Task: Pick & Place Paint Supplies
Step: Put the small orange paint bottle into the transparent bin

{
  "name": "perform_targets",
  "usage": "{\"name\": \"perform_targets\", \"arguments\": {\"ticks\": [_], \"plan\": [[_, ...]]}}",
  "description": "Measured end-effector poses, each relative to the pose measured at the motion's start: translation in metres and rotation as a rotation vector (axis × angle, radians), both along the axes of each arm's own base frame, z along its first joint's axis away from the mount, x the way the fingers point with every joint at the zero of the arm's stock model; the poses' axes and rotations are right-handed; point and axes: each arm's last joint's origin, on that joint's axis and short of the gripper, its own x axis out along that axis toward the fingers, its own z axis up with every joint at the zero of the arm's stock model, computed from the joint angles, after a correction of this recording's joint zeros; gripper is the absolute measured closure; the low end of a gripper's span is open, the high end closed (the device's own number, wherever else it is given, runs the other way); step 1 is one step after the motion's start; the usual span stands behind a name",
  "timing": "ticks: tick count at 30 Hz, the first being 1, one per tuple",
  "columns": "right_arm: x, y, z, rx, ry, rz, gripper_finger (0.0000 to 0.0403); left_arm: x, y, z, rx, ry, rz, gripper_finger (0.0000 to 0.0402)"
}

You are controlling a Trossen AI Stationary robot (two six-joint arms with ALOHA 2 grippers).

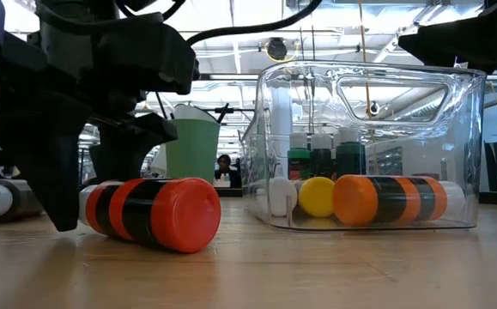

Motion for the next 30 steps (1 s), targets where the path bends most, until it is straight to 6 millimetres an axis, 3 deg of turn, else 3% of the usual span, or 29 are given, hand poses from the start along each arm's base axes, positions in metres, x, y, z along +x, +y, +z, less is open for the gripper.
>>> {"name": "perform_targets", "arguments": {"ticks": [5, 15, 18, 23, 30], "plan": [[0.0, 0.0, 0.0, 0.001, 0.0, 0.0, 0.0232, 0.0029, -0.0011, 0.0013, 0.0, -0.037, -0.043, 0.0189], [0.0, 0.0, 0.0, 0.0, 0.0, 0.0, 0.0232, 0.0061, -0.0027, 0.0027, -0.012, -0.075, -0.053, 0.0177], [0.0, 0.0, -0.0001, 0.0, 0.0, 0.0, 0.0232, 0.006, -0.003, 0.0027, -0.019, -0.073, -0.06, 0.0204], [0.0, 0.0, 0.0, 0.002, 0.0, 0.0, 0.0232, 0.0055, -0.0048, 0.0031, -0.051, -0.064, -0.074, 0.0308], [0.0, 0.0, -0.0001, 0.003, 0.0, 0.0, 0.0232, 0.0044, -0.0045, 0.0032, -0.049, -0.05, -0.08, 0.0308]]}}
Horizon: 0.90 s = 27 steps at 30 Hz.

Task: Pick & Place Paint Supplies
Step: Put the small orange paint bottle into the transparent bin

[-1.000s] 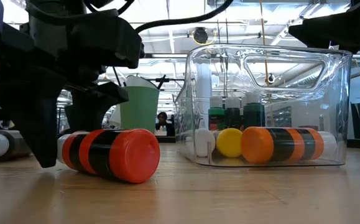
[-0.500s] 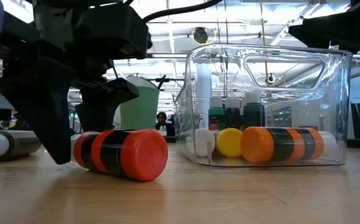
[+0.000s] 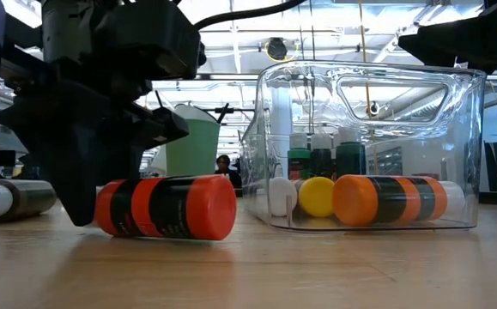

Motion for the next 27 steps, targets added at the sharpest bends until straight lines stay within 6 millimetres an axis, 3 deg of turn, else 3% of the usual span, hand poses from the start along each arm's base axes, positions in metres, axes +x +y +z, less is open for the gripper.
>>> {"name": "perform_targets", "arguments": {"ticks": [7, 19, 27], "plan": [[0.0, 0.0, 0.0, 0.0, 0.0, 0.0, 0.0232, -0.006, 0.006, 0.014, 0.181, 0.06, 0.032, 0.0308], [0.0, 0.0, 0.0, 0.026, 0.002, 0.007, 0.0232, 0.0, -0.011, 0.102, 0.592, -0.07, 0.0, 0.0308], [0.003, 0.003, -0.001, -0.07, 0.012, 0.035, 0.0203, 0.016, -0.006, 0.137, 0.852, -0.286, 0.01, 0.0308]]}}
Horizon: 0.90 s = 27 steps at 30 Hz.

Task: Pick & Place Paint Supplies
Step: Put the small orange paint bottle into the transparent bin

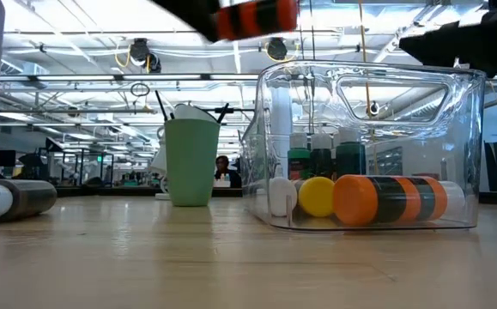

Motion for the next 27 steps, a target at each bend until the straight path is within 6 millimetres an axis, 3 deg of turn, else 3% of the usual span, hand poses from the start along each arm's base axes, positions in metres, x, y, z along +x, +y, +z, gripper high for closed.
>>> {"name": "perform_targets", "arguments": {"ticks": [2, 7, 15, 19, 27], "plan": [[0.004, 0.002, -0.002, -0.074, 0.033, -0.032, 0.0188, 0.009, 0.005, 0.004, 0.034, -0.062, 0.0, 0.0308], [0.028, 0.012, 0.019, -0.22, 0.045, -0.178, 0.0151, 0.031, 0.024, 0.011, 0.047, -0.159, 0.007, 0.0308], [0.061, 0.022, 0.015, -0.531, 0.126, -0.3, 0.0131, 0.051, 0.066, 0.013, -0.088, -0.196, 0.061, 0.0308], [0.07, 0.022, 0.02, -0.557, 0.065, -0.342, 0.0132, 0.056, 0.079, 0.006, -0.15, -0.175, 0.074, 0.0308], [0.079, 0.014, 0.016, -0.549, 0.043, -0.325, 0.013, 0.061, 0.078, 0.001, -0.18, -0.163, 0.041, 0.0308]]}}
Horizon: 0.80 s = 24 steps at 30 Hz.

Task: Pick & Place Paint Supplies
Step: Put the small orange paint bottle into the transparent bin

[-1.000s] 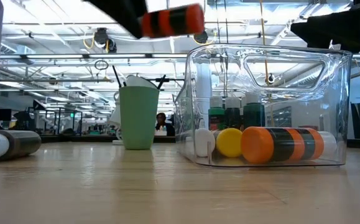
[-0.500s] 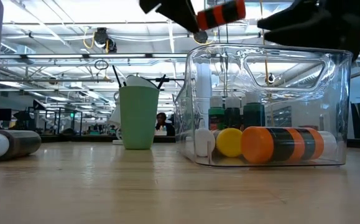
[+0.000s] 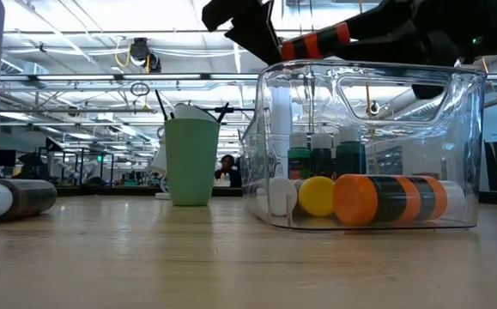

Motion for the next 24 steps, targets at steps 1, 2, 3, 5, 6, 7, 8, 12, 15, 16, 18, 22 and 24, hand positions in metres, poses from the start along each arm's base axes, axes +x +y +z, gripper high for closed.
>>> {"name": "perform_targets", "arguments": {"ticks": [1, 2, 3, 5, 6, 7, 8, 12, 15, 16, 18, 22, 24], "plan": [[0.0006, -0.0009, 0.0001, 0.009, -0.003, 0.012, 0.0132, 0.0005, 0.0005, 0.0, -0.012, -0.001, -0.006, 0.0308], [0.0011, -0.002, 0.0005, 0.014, -0.007, 0.024, 0.0135, 0.0008, 0.0013, 0.0, -0.019, -0.001, -0.008, 0.0308], [0.0017, -0.0022, 0.0001, 0.013, -0.004, 0.043, 0.0139, 0.0011, 0.0023, 0.0, -0.024, -0.002, -0.007, 0.0308], [0.0024, -0.0018, -0.0018, 0.0, 0.014, 0.078, 0.0147, 0.0018, 0.004, 0.0002, -0.026, -0.006, -0.004, 0.0308], [0.0023, -0.0014, -0.0019, -0.003, 0.015, 0.091, 0.0151, 0.002, 0.0045, 0.0001, -0.031, -0.003, -0.01, 0.0308], [0.0023, -0.0011, -0.0014, -0.006, 0.011, 0.101, 0.0156, 0.0021, 0.0054, 0.0001, -0.033, -0.002, -0.008, 0.0308], [0.0023, -0.001, -0.0012, -0.006, 0.01, 0.107, 0.0161, 0.0022, 0.0056, 0.0001, -0.034, -0.003, -0.008, 0.0308], [0.0023, -0.0016, -0.0019, -0.005, 0.017, 0.085, 0.0193, 0.0022, 0.0059, 0.0, -0.04, -0.002, -0.008, 0.0308], [0.0025, -0.0013, -0.0023, -0.007, 0.022, 0.094, 0.0228, 0.0019, 0.0056, -0.0005, -0.049, 0.005, -0.015, 0.0308], [0.0025, -0.001, -0.0024, -0.006, 0.022, 0.105, 0.0241, 0.0018, 0.0054, -0.0006, -0.054, 0.006, -0.016, 0.0308], [0.0025, -0.0009, -0.0025, -0.006, 0.023, 0.109, 0.0263, 0.0016, 0.0051, -0.0007, -0.058, 0.005, -0.013, 0.0308], [0.0026, -0.001, -0.0038, -0.01, 0.037, 0.109, 0.0288, 0.0016, 0.0052, -0.0009, -0.06, 0.004, -0.008, 0.0308], [0.0026, -0.001, -0.004, -0.011, 0.039, 0.109, 0.0288, 0.0016, 0.0051, -0.0009, -0.06, 0.005, -0.008, 0.0298]]}}
